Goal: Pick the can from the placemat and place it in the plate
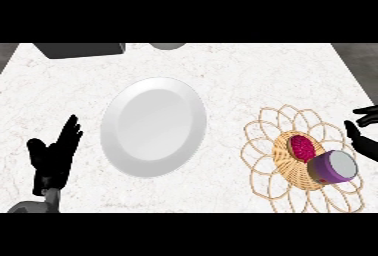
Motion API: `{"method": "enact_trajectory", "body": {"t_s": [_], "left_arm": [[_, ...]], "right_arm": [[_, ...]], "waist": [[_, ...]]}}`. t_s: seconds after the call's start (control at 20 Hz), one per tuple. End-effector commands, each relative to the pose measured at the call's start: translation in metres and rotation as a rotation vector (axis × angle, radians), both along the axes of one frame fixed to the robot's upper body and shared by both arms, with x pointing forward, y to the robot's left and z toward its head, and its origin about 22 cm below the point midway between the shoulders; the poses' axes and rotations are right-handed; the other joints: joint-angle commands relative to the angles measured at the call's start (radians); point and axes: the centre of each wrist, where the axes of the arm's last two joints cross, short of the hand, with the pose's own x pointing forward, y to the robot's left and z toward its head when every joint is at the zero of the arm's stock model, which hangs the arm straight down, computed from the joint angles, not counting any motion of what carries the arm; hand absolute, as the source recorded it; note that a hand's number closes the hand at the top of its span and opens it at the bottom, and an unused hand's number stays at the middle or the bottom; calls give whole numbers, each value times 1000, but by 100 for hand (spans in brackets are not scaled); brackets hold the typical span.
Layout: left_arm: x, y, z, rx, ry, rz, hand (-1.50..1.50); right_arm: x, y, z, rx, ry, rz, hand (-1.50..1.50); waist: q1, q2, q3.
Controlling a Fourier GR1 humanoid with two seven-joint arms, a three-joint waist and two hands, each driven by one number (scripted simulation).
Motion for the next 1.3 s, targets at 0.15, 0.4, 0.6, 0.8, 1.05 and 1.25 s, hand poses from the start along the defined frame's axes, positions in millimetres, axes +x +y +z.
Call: {"method": "enact_trajectory", "body": {"t_s": [0.15, 0.4, 0.6, 0.8, 1.05, 1.25], "left_arm": [[-3, -27, 1, 14, 13, -26, 0], [-1, -35, 7, 17, 23, -43, 0], [9, -48, 23, 19, 32, -48, 0], [-1, -61, 14, 5, 21, -60, 0], [9, -59, 14, 22, 6, -74, 0], [4, -62, 29, 10, 14, -72, 0]], "right_arm": [[-85, -12, -57, 126, -124, 164, -150], [-92, -35, -22, -254, 48, 156, -150], [-93, -46, 9, -440, 127, 121, -150], [-83, -42, 53, -537, 268, 162, -150], [-78, -45, 51, -563, 510, 246, -150], [-65, -25, 50, -569, 606, 281, -150]], "waist": [[60, 16, -2], [81, 19, -7], [86, 19, -6], [94, 20, -7], [103, 25, -6], [110, 24, -5]]}}
